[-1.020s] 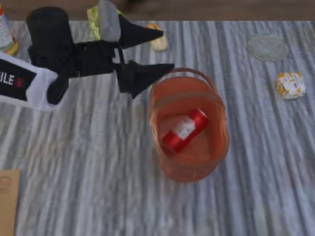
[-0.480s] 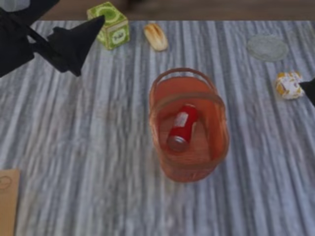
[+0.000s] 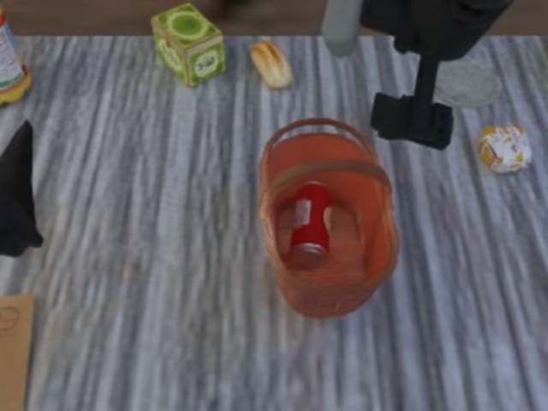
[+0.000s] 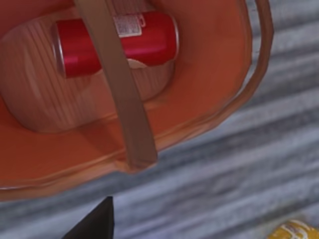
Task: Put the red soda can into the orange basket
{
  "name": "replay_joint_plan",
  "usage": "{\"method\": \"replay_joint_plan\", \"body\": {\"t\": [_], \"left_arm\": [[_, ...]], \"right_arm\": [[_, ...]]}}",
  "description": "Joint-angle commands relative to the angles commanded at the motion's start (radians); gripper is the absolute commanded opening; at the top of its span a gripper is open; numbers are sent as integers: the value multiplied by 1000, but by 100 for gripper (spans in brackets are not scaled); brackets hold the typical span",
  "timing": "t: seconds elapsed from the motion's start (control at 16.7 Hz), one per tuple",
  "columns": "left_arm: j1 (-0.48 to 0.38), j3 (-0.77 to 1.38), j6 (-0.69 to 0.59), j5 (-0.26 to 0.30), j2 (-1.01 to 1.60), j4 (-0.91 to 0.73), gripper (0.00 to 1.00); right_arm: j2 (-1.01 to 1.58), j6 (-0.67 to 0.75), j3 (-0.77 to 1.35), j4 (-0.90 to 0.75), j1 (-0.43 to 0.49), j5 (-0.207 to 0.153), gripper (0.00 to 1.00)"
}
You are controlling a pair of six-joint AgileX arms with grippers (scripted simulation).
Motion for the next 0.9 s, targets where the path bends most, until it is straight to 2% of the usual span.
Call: {"method": "replay_joint_plan", "body": {"t": [0.24, 0.42, 0.54, 0.9], "left_arm": [[36, -183, 16, -162, -294, -144, 100], [50, -270, 25, -232, -411, -212, 100], [54, -293, 27, -250, -439, -230, 100], [54, -293, 27, -250, -439, -230, 100]], "right_arm": [[284, -114, 257, -203, 78, -2, 100], [405, -163, 368, -296, 112, -5, 100], [434, -174, 396, -319, 120, -6, 100], [433, -174, 390, -314, 115, -6, 100]]}}
